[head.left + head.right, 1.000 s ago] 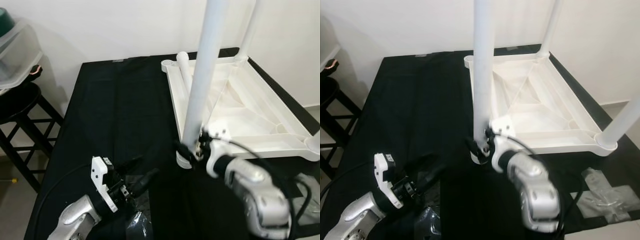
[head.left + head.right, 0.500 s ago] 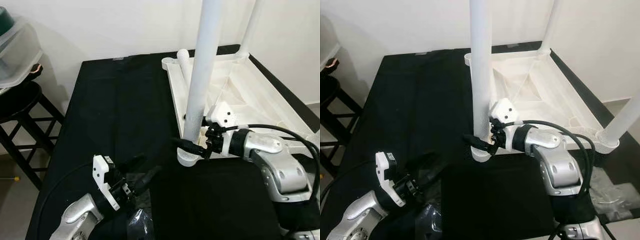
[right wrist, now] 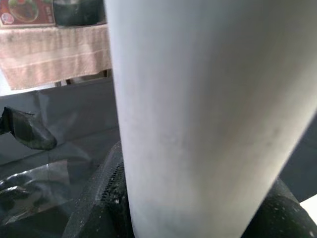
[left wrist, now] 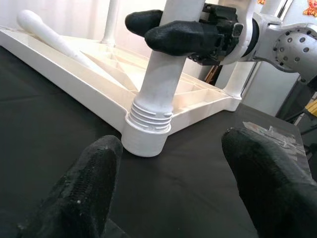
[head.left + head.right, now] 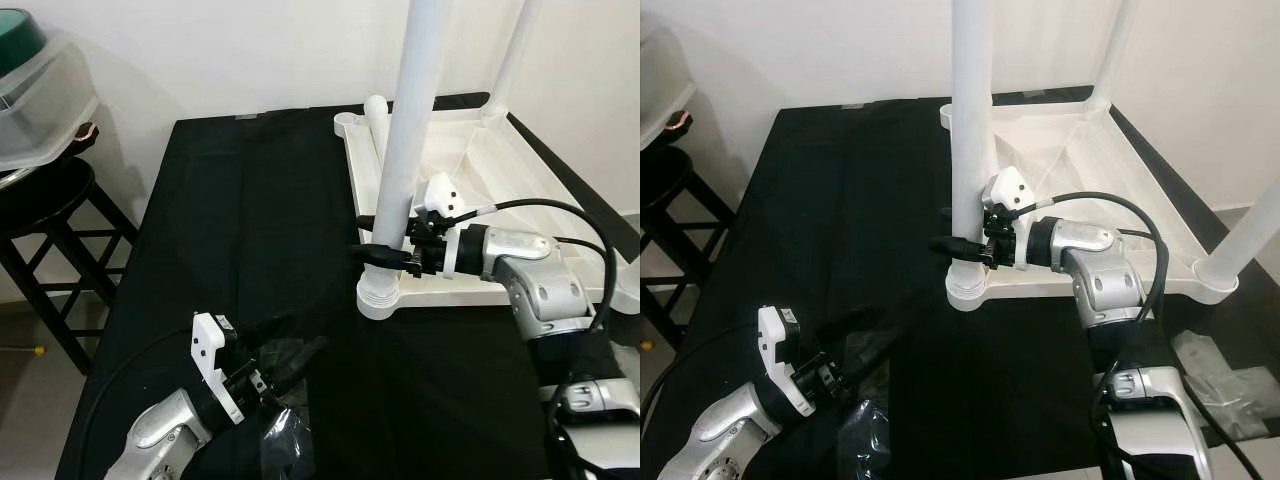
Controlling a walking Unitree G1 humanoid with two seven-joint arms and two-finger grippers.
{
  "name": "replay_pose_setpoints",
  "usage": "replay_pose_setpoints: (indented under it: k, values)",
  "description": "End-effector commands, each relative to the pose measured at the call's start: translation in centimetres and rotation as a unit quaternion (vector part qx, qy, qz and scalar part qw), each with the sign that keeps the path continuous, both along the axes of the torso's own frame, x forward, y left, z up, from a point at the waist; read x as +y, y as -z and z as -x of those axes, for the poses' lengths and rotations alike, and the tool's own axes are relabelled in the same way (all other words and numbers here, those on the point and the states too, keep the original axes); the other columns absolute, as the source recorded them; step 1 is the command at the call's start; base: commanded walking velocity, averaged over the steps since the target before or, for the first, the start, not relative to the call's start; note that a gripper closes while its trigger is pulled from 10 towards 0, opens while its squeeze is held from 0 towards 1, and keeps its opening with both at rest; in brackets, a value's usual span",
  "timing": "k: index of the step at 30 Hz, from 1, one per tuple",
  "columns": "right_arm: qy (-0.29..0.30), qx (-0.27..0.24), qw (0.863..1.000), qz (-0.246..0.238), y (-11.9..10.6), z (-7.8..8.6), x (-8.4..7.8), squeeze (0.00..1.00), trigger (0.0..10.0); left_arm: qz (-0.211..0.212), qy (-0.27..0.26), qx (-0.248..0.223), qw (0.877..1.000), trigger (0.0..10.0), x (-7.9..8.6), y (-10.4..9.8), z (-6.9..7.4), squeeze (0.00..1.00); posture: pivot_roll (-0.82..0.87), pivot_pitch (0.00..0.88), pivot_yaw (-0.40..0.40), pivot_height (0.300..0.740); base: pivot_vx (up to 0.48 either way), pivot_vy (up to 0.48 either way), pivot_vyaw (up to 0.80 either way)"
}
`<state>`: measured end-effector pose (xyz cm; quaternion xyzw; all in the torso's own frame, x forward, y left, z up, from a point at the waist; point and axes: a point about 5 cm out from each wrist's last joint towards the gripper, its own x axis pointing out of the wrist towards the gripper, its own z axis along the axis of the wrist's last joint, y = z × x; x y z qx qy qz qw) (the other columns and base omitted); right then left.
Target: Building children table
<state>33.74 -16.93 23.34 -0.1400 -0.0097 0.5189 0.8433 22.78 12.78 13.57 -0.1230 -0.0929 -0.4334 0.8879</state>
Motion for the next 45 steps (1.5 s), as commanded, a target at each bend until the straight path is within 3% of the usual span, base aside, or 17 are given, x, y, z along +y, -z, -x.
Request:
replay_pose_setpoints:
  k: [1, 2, 5, 7, 16, 17, 19, 20, 22, 23, 30, 31, 34, 35, 43, 44, 45]
  values:
    - [-0.001, 0.010, 1.000, 0.002, 0.6, 0.3, -0.1, 0.00, 0.0, -0.004, 0.000, 0.002, 1.000, 10.0, 0.1, 0.1, 0.2, 0.00, 0.05, 0.165, 0.022, 0.740, 0.000, 0.000, 0.00]
    - [0.128, 0.023, 0.991, -0.010, 2.9, 1.0, 0.3, 0.00, 0.0, -0.005, 0.001, 0.002, 1.000, 10.0, 0.3, 0.1, 0.2, 0.00, 0.05, 0.176, 0.004, 0.740, 0.000, 0.000, 0.00]
    - [0.207, 0.026, 0.978, -0.014, 3.9, 1.0, 0.3, 0.00, 0.0, -0.006, 0.000, 0.002, 1.000, 10.0, 0.4, 0.1, 0.2, 0.00, 0.05, 0.177, 0.003, 0.740, 0.000, 0.000, 0.00]
    - [0.351, 0.085, 0.932, 0.001, 8.6, 5.7, 2.6, 0.00, 0.0, -0.008, 0.000, 0.002, 1.000, 10.0, 0.7, 0.1, 0.0, 0.00, 0.03, 0.192, 0.028, 0.740, 0.000, 0.000, 0.00]
    - [0.396, 0.087, 0.914, 0.021, 8.7, 6.9, 1.8, 0.00, 0.0, -0.008, -0.003, 0.005, 1.000, 10.0, 0.9, 0.2, -0.3, 0.00, 0.02, 0.175, 0.030, 0.740, 0.000, 0.000, 0.00]
    - [0.380, 0.097, 0.920, 0.020, 8.6, 7.0, 2.2, 0.00, 2.5, -0.006, -0.006, 0.004, 1.000, 10.0, 1.0, 0.2, -0.4, 0.00, 0.02, 0.174, 0.032, 0.740, 0.000, 0.000, 0.00]
    - [0.370, 0.101, 0.923, 0.021, 8.5, 7.1, 2.4, 0.00, 2.5, -0.006, -0.008, 0.003, 1.000, 10.0, 1.0, 0.2, -0.4, 0.00, 0.02, 0.174, 0.032, 0.740, 0.000, 0.000, 0.00]
    - [0.352, 0.104, 0.930, 0.011, 8.2, 7.0, 2.8, 0.00, 10.0, -0.006, -0.009, 0.003, 1.000, 10.0, 1.0, 0.2, -0.4, 0.00, 0.02, 0.171, 0.034, 0.740, 0.000, 0.000, 0.00]
    - [0.352, 0.104, 0.930, 0.011, 8.2, 7.0, 2.8, 0.00, 10.0, -0.006, -0.009, 0.003, 1.000, 10.0, 1.0, 0.2, -0.4, 0.00, 0.02, 0.171, 0.034, 0.740, 0.000, 0.000, 0.00]
    - [0.326, 0.107, 0.939, -0.005, 7.6, 6.9, 3.3, 1.00, 10.0, -0.006, -0.008, 0.002, 1.000, 10.0, 1.0, 0.2, -0.4, 0.00, 0.01, 0.168, 0.036, 0.740, 0.000, 0.000, 0.00]
    - [0.122, 0.034, 0.990, -0.065, 3.3, 6.0, 3.9, 1.00, 10.0, -0.005, -0.002, 0.003, 1.000, 10.0, 0.8, 0.3, -0.5, 0.00, 0.02, 0.156, 0.039, 0.740, 0.000, 0.000, 0.00]
    - [0.090, 0.016, 0.995, -0.043, 2.8, 5.7, 3.2, 0.42, 10.0, -0.005, -0.002, 0.003, 1.000, 10.0, 0.7, 0.3, -0.5, 0.00, 0.02, 0.152, 0.040, 0.740, 0.000, 0.000, 0.00]
    - [0.069, 0.008, 0.997, -0.016, 2.5, 5.2, 2.2, 0.42, 10.0, -0.004, -0.002, 0.003, 1.000, 10.0, 0.6, 0.4, -0.5, 0.00, 0.02, 0.151, 0.038, 0.740, 0.000, 0.000, 0.00]
    - [0.068, 0.004, 0.998, -0.009, 2.3, 4.4, 1.8, 0.00, 10.0, -0.004, -0.001, 0.003, 1.000, 10.0, 0.5, 0.4, -0.5, 0.00, 0.03, 0.148, 0.037, 0.740, 0.000, 0.000, 0.00]
    - [0.018, -0.006, 1.000, 0.009, 1.2, 2.4, 1.4, 0.00, 10.0, -0.004, 0.001, 0.002, 1.000, 10.0, 0.4, 0.4, -0.4, 0.00, 0.03, 0.148, 0.032, 0.740, 0.000, 0.000, 0.00]
    - [0.006, -0.007, 1.000, 0.003, 0.6, 1.6, 1.7, 0.00, 8.9, -0.005, 0.001, 0.002, 1.000, 10.0, 0.3, 0.5, -0.4, 0.00, 0.03, 0.149, 0.027, 0.740, 0.000, 0.000, 0.00]
    - [-0.007, -0.005, 1.000, -0.007, 0.2, 0.8, 1.8, 0.00, 0.0, -0.005, 0.001, 0.002, 1.000, 10.0, 0.3, 0.5, -0.3, 0.00, 0.03, 0.150, 0.025, 0.740, 0.000, 0.000, 0.00]
